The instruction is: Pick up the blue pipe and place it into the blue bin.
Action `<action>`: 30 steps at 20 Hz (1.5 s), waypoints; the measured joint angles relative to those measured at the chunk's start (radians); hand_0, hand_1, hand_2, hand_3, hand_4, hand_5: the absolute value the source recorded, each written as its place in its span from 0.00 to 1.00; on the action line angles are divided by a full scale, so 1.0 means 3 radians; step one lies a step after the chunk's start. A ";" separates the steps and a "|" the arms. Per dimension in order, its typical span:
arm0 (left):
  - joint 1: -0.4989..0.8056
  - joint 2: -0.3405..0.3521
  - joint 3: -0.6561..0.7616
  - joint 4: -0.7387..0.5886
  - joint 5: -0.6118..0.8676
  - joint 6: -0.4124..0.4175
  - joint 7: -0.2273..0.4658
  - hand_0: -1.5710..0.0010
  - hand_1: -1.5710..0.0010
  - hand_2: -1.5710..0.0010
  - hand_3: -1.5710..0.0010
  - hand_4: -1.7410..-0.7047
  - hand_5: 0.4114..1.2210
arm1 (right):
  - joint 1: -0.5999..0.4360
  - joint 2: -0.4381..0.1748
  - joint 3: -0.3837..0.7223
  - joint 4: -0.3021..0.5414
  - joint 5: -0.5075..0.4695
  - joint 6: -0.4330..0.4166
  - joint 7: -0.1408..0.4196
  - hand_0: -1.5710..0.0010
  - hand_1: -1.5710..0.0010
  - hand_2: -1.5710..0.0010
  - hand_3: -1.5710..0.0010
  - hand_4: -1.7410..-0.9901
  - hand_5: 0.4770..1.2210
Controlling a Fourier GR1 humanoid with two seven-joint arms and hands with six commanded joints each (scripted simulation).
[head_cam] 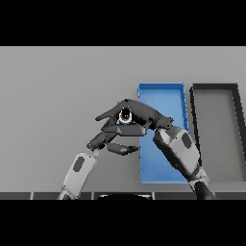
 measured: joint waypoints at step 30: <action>0.0140 0.0064 -0.0031 -0.0164 0.0041 -0.0049 0.0063 1.00 1.00 1.00 1.00 0.82 0.01 | 0.0989 -0.1287 -0.0570 0.0732 0.0333 -0.1220 0.0255 0.00 0.00 0.00 0.03 0.00 1.00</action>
